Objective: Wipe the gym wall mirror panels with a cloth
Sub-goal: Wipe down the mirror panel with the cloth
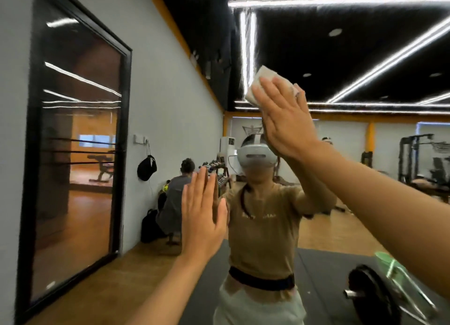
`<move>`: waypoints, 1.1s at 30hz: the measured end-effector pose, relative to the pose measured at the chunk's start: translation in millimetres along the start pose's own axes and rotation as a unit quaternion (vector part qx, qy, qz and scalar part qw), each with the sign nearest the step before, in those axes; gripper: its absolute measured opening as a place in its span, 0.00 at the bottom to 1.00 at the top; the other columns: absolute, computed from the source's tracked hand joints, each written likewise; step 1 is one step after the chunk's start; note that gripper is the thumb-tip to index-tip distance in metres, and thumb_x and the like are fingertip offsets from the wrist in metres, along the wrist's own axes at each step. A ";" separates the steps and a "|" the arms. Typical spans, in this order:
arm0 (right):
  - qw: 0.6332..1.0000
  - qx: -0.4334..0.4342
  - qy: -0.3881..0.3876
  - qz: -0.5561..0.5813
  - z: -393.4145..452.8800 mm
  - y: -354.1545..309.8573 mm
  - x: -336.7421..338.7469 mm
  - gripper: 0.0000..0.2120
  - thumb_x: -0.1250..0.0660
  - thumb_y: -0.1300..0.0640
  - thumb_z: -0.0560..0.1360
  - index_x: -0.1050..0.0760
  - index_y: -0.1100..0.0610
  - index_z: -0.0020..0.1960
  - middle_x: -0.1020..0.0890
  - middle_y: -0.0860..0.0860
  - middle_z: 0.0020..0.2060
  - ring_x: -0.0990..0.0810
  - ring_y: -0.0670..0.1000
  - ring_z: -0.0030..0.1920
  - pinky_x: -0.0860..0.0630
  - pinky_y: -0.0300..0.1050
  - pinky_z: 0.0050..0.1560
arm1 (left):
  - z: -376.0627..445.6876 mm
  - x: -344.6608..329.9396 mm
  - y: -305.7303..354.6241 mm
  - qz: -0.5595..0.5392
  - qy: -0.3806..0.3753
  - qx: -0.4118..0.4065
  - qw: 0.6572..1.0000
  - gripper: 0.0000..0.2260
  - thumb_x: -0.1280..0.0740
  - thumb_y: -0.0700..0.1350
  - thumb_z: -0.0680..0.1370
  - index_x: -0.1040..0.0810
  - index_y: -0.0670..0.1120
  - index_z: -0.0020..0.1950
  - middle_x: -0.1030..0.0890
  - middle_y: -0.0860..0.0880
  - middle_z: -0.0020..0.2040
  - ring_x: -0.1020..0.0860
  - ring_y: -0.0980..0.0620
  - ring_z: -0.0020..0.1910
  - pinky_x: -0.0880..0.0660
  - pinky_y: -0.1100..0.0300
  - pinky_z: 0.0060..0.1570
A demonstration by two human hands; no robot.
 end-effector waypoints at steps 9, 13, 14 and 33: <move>0.932 0.317 -0.148 -0.097 -215.5 -70.0 -24.2 0.37 0.35 0.53 0.76 0.47 0.47 0.80 0.46 0.48 0.80 0.52 0.52 0.80 0.55 0.56 0.77 | -3.0 -6.6 -28.0 0.046 0.011 -0.074 0.996 0.26 0.52 0.55 0.83 0.48 0.50 0.81 0.52 0.53 0.81 0.58 0.58 0.79 0.65 0.63 0.76; 0.919 0.341 -0.175 -0.096 -190.0 -33.8 -8.4 0.42 0.34 0.58 0.74 0.51 0.43 0.80 0.50 0.45 0.80 0.55 0.48 0.80 0.58 0.54 0.78 | -4.1 -7.6 -30.6 0.064 0.011 -0.072 0.995 0.27 0.54 0.57 0.82 0.51 0.52 0.81 0.55 0.55 0.81 0.60 0.60 0.79 0.67 0.65 0.74; 0.934 0.309 -0.153 -0.097 -172.3 -21.1 -4.4 0.41 0.34 0.59 0.74 0.49 0.43 0.80 0.49 0.45 0.80 0.54 0.48 0.80 0.57 0.54 0.78 | -4.6 -8.1 -30.5 0.064 0.012 -0.071 0.995 0.27 0.54 0.57 0.82 0.51 0.52 0.81 0.55 0.55 0.81 0.60 0.60 0.79 0.66 0.64 0.75; 0.925 0.321 -0.164 -0.123 -264.4 6.5 20.0 0.45 0.27 0.53 0.68 0.46 0.45 0.80 0.44 0.45 0.79 0.49 0.48 0.79 0.54 0.53 0.77 | -5.8 -26.5 -11.6 0.108 0.066 -0.029 0.992 0.36 0.50 0.67 0.79 0.53 0.47 0.81 0.52 0.48 0.82 0.59 0.53 0.80 0.66 0.57 0.77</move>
Point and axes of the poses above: each hand's wrist, its own z-axis towards the middle knuckle, its own x-axis out of the back of the hand, y = z × x, the point moved 1 cm from there along z, towards the middle knuckle
